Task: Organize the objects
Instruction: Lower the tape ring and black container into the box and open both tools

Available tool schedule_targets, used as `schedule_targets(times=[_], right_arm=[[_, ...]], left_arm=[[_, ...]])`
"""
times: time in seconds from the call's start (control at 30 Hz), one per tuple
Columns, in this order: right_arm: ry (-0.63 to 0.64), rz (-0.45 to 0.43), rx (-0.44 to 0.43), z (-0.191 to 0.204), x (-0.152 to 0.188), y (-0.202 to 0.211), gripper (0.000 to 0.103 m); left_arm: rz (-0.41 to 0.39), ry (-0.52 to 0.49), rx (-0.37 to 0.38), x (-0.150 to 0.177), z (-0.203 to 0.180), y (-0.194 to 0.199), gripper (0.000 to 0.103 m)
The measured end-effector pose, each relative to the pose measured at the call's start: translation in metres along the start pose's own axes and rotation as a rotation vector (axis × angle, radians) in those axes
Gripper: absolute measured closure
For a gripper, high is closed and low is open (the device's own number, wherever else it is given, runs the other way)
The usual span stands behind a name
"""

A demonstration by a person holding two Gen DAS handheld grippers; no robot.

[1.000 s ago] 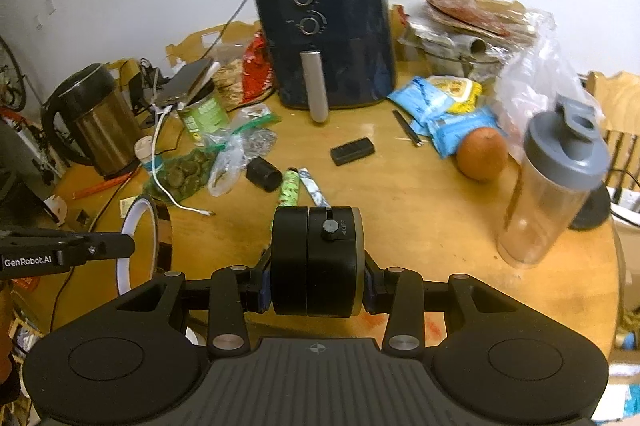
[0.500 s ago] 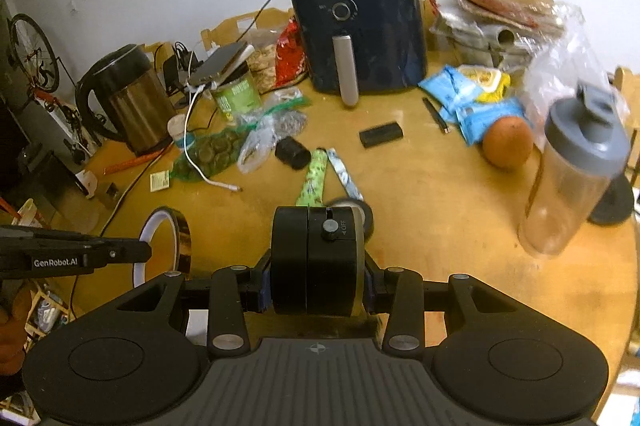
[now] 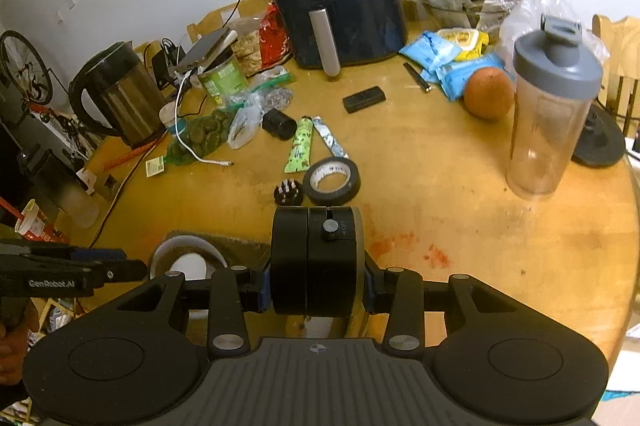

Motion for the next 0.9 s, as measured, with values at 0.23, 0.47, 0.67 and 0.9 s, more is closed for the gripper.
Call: schedule_targets(times=[0.23, 0.47, 0.67, 0.9], right_arm=[[0.003, 0.026, -0.021, 0.009, 0.011, -0.003, 0.06], [0.03, 0.052, -0.04, 0.021, 0.014, -0.01, 0.06], [0.072, 0.079, -0.058, 0.035, 0.009, -0.021, 0.06], [0.105, 0.128, -0.063, 0.053, 0.005, -0.044, 0.06]], left_arm=[[0.0, 0.012, -0.01, 0.008, 0.0, 0.006, 0.054], [-0.019, 0.026, 0.002, 0.012, 0.004, 0.013, 0.054], [-0.05, 0.039, 0.004, 0.011, 0.009, 0.021, 0.054], [-0.069, 0.056, -0.005, 0.015, 0.018, 0.03, 0.054]])
Point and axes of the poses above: each gripper's, at about its wrist camera, not at the fingertips, and y roughly against the way its jaws point, z to its left, x to its underside, the point moved 2 cm from there along -y, roughly the way its jaws point, and after that the axes turned 2 degrees about y, right-handed, at the moved point
